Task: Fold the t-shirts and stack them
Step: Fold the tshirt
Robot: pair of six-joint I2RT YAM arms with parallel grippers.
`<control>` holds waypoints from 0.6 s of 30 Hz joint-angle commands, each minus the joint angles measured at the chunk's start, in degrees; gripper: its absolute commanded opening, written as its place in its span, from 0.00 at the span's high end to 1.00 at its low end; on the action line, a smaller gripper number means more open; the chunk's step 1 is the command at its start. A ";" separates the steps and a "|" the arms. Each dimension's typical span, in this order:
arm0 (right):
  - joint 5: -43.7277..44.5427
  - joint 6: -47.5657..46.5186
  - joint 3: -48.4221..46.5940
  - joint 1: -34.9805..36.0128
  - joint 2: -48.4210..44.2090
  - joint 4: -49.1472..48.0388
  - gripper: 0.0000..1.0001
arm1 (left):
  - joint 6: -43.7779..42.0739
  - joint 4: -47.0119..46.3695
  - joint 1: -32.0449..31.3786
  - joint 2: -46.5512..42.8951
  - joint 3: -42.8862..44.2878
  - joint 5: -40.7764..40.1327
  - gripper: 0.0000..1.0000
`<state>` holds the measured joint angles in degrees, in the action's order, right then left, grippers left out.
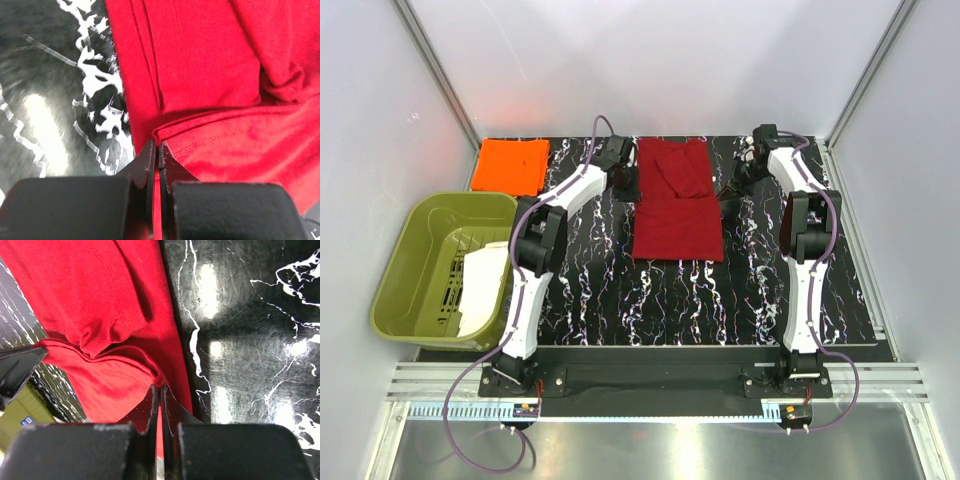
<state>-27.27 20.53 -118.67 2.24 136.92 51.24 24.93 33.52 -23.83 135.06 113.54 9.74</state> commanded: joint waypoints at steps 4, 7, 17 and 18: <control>-1.47 -0.49 -2.79 0.22 -2.80 2.11 1.00 | 0.73 -0.39 1.51 -7.36 0.02 -3.41 1.00; -1.82 -0.67 -2.97 0.31 -2.10 1.67 1.00 | 0.91 0.40 2.12 -5.79 1.50 -2.71 1.00; -2.18 -0.58 -9.29 0.31 4.22 3.07 1.00 | 1.35 1.11 2.57 -0.07 5.55 -0.95 1.00; -2.26 -0.41 -9.91 0.31 4.58 2.99 0.99 | 1.26 1.02 2.57 0.37 5.73 -0.77 1.00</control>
<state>-28.64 20.49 -125.51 2.46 139.55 53.47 25.91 35.07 -21.74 133.95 116.38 8.71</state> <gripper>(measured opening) 0.040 0.024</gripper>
